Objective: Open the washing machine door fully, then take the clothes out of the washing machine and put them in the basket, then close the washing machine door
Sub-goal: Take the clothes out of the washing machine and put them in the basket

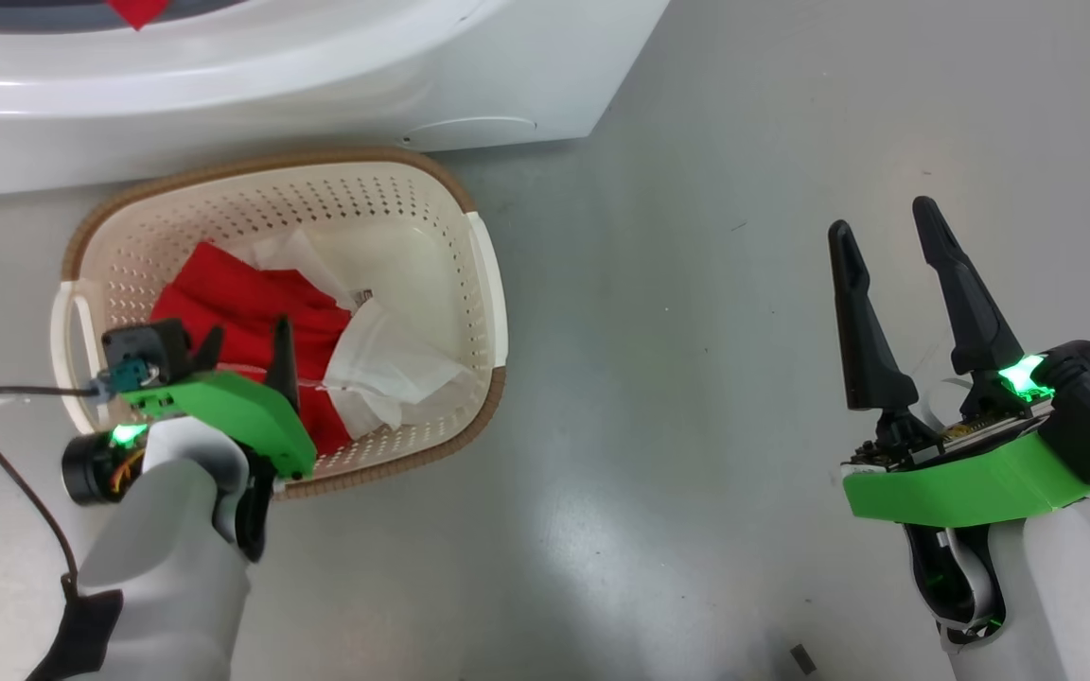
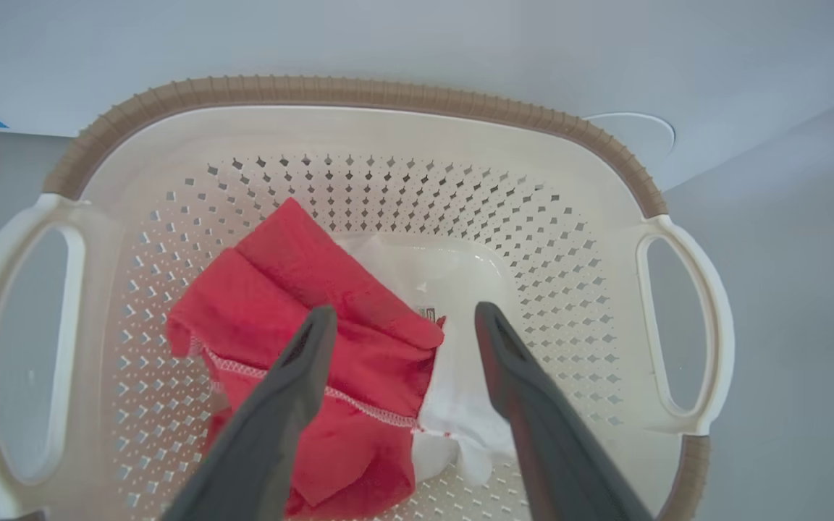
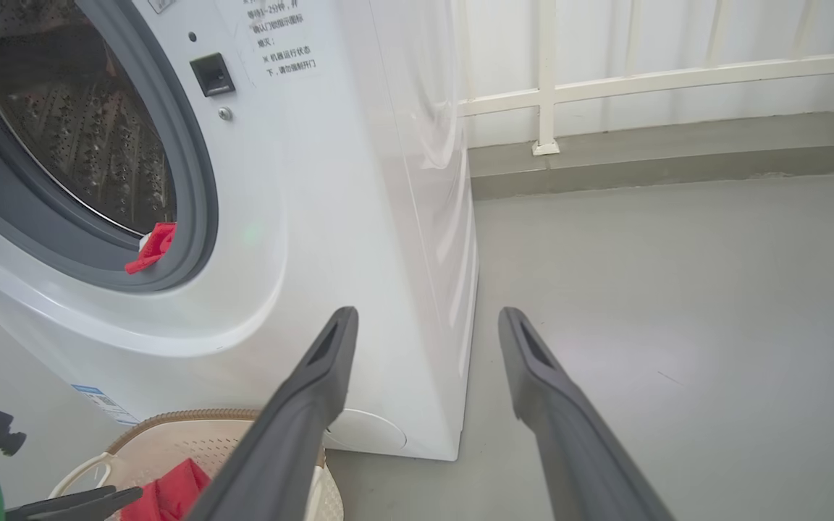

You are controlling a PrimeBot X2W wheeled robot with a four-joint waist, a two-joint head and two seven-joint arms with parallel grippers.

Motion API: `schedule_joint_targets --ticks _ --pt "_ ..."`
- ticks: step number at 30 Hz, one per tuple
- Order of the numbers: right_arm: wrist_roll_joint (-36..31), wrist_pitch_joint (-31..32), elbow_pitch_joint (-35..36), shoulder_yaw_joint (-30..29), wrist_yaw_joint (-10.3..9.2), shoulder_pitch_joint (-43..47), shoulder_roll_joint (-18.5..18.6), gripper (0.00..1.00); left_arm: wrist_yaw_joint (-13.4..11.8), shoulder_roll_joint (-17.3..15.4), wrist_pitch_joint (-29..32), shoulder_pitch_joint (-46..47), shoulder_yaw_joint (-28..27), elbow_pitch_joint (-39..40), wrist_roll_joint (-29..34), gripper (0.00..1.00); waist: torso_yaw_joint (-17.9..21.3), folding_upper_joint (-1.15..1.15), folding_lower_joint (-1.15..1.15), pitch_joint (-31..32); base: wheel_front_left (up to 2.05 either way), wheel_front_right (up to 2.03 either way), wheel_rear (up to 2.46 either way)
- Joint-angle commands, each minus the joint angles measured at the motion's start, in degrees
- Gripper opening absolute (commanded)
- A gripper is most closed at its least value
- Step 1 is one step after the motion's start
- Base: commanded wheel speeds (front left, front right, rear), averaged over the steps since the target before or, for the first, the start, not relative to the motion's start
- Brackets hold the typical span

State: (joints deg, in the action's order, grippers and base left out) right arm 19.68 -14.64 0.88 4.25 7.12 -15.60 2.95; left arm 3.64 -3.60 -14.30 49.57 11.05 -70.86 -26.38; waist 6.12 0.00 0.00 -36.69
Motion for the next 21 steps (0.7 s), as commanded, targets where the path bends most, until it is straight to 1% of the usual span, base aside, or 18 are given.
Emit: schedule_joint_targets --ticks 1,5,12,21 --pt "0.50 -0.36 1.23 0.82 0.36 0.55 -0.07 1.00 0.46 -1.61 -0.69 -0.84 -1.33 1.35 -0.18 1.00 -0.14 0.00 0.00 0.21 0.00 0.00 0.00" --pt "0.64 -0.36 1.24 0.71 0.36 0.86 -0.07 1.00 -0.02 -1.61 -0.69 -2.05 -2.14 4.73 -0.24 1.00 -0.45 0.00 0.00 0.84 0.00 0.00 0.00" --pt "0.67 -0.36 0.81 0.42 0.36 1.33 -0.07 1.00 -0.47 -1.46 -0.69 -6.11 -3.66 14.57 0.82 1.00 -1.25 0.00 0.00 2.29 0.00 0.00 0.00" --pt "0.94 -0.36 0.33 0.19 0.36 2.04 -0.07 1.00 -2.09 -0.87 -0.70 -12.97 -4.50 27.46 3.33 1.00 -2.00 0.00 0.00 5.23 0.00 0.00 0.00"
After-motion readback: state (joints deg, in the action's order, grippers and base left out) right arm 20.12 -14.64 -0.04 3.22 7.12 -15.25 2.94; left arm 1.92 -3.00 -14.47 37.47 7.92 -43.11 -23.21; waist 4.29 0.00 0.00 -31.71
